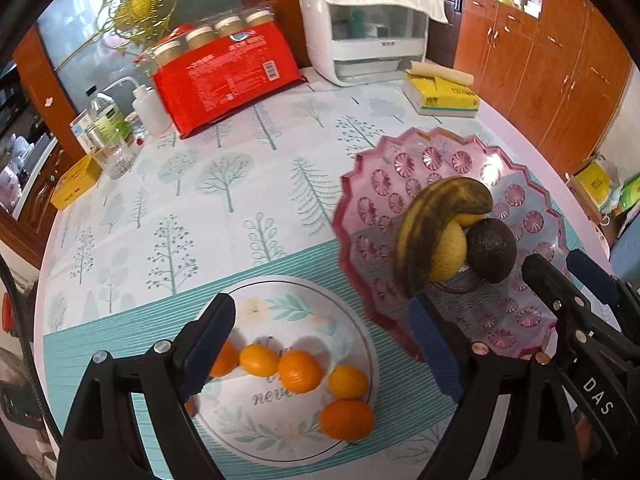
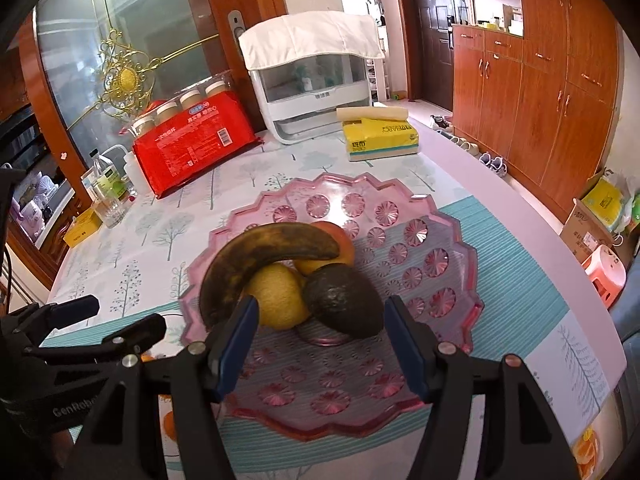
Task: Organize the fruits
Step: 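Lower the banana into the bowl and open the left tool while the right tool releases the avocado, then lift both open tools away from the pink bowl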
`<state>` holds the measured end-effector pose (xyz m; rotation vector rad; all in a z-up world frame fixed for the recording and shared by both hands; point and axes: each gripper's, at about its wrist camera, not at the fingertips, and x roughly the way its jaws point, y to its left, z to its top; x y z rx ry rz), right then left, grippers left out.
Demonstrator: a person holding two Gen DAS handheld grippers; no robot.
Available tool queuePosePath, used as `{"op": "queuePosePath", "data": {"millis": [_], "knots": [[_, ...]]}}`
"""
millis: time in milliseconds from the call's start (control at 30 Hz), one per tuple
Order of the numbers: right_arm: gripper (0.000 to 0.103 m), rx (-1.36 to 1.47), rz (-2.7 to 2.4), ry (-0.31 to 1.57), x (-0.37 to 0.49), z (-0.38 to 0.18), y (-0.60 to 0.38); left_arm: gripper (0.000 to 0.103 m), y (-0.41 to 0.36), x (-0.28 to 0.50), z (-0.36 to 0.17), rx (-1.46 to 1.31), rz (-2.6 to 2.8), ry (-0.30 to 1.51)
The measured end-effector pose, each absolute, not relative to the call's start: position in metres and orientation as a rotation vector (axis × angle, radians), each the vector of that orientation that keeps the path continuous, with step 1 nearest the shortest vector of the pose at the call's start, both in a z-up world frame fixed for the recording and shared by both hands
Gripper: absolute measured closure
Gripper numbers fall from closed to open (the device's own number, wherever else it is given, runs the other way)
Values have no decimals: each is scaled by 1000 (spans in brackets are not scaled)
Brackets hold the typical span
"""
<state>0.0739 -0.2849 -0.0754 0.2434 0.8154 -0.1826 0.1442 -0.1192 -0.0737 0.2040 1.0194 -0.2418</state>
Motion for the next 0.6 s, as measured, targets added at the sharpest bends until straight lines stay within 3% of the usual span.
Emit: {"op": "queuePosePath", "data": {"millis": [600], "knots": [[37,219,-194,762,45,-39,-224,15,-29,121,-40,133,-226,949]]}}
